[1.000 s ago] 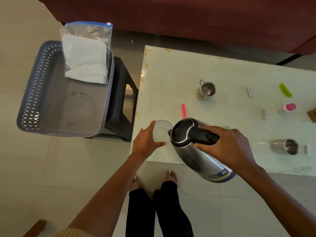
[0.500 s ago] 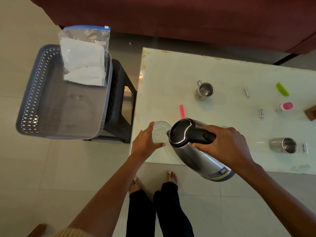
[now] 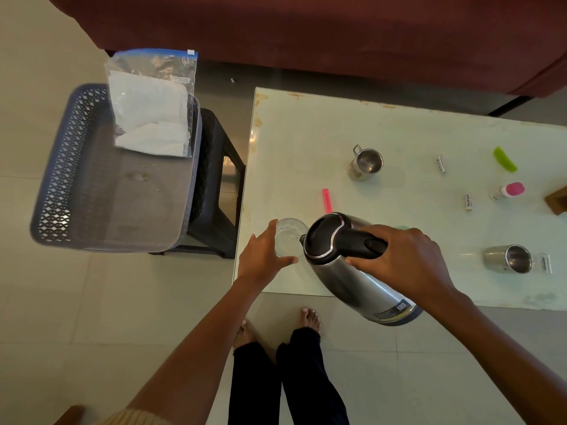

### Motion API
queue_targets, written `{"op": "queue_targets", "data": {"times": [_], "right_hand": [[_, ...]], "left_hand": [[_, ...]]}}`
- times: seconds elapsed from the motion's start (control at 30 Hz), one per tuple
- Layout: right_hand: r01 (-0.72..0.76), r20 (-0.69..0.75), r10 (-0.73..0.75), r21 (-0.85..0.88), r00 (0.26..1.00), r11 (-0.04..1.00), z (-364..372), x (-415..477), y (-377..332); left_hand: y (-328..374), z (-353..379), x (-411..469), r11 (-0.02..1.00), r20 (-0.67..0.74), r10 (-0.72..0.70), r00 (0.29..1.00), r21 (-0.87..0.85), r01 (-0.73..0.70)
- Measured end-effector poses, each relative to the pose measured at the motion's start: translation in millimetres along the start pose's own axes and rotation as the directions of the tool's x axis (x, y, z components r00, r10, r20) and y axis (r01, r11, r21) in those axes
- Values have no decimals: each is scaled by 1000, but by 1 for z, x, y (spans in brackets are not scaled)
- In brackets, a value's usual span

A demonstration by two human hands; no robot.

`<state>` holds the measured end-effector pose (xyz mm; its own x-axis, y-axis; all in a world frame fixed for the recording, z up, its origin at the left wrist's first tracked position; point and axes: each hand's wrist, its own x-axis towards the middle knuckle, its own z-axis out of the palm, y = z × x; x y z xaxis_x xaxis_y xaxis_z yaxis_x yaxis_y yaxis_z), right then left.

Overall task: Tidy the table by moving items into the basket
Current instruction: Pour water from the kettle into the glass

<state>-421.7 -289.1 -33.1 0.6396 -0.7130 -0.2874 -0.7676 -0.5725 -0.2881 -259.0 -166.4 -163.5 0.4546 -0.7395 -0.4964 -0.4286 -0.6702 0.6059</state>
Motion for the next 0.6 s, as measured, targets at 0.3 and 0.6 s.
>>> {"op": "queue_targets", "data": {"times": [0.3,0.6], "right_hand": [[21,-2,-21,-3,1000,1000,-1,-1,-1],[10,5,-10,-14,1000,1000,-2,0,-2]], "left_hand": [[-2,3,3,999,3,14,1000,52,-14],[-4,3,3,999,-2,25,1000,47,-25]]}}
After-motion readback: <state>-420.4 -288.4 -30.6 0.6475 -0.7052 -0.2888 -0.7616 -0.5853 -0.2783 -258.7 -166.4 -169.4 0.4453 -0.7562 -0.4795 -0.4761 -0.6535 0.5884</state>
